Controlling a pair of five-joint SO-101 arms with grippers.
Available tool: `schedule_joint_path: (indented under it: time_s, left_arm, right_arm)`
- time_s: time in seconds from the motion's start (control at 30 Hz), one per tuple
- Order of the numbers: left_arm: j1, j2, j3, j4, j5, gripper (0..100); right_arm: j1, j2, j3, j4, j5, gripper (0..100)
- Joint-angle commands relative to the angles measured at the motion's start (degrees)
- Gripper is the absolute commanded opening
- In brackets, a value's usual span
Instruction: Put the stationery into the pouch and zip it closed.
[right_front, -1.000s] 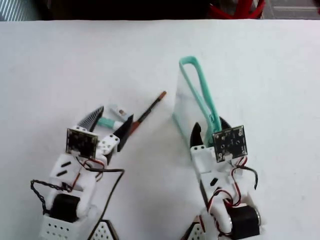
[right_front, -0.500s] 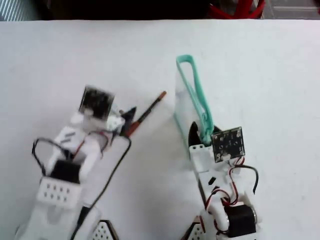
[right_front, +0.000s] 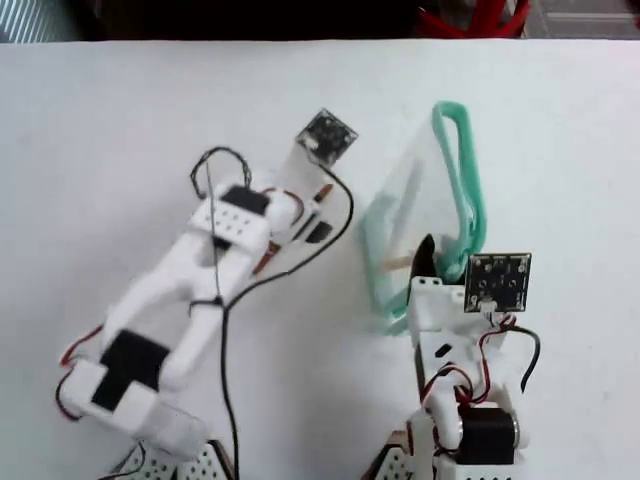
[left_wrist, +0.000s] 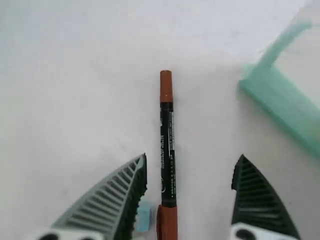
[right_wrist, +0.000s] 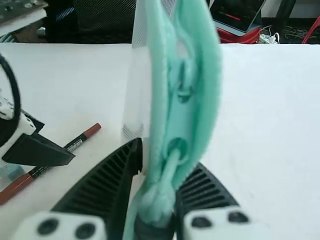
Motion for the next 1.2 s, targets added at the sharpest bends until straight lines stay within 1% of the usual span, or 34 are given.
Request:
schedule_joint_path:
  time_s: [0.0,0.1,0.27,0.43,0.5,0.67,0.8,0.97,1.17]
  left_arm:
    - [-2.95,8.31,-13.36,6.77,-0.79,28]
    - [-3.21,12.7,-15.74,7.03,-1.23,28]
    - [-3.12,16.66,-16.18,6.33,-4.57,28]
    - [-4.18,18.59,-16.44,6.33,-4.31,19]
    - [-4.18,18.86,-17.14,7.38,-4.48,18]
    - [-3.56,23.96,-24.88,15.12,-4.48,21]
    - [-3.38,29.85,-34.02,23.3,-4.75,21]
    - [-2.51,35.21,-42.2,29.63,-4.84,20]
    - [-2.51,37.14,-45.1,31.82,-4.75,3]
  right_arm:
    - [-2.77,0.13,1.41,-0.4,1.67,1.9]
    - [-4.88,0.13,2.37,-0.57,2.81,1.9]
    - [-5.14,0.13,2.46,-0.48,2.9,1.9]
    - [-5.14,0.13,2.46,-0.31,2.9,1.9]
    - [-5.14,0.13,2.46,-0.22,2.9,1.9]
    - [-5.14,0.13,2.29,-0.22,2.9,1.9]
    - [-5.14,0.13,2.29,-0.22,2.9,1.9]
    - [-5.14,0.13,2.2,-0.22,2.9,1.9]
    - [-4.97,0.13,2.2,-0.4,2.9,1.9]
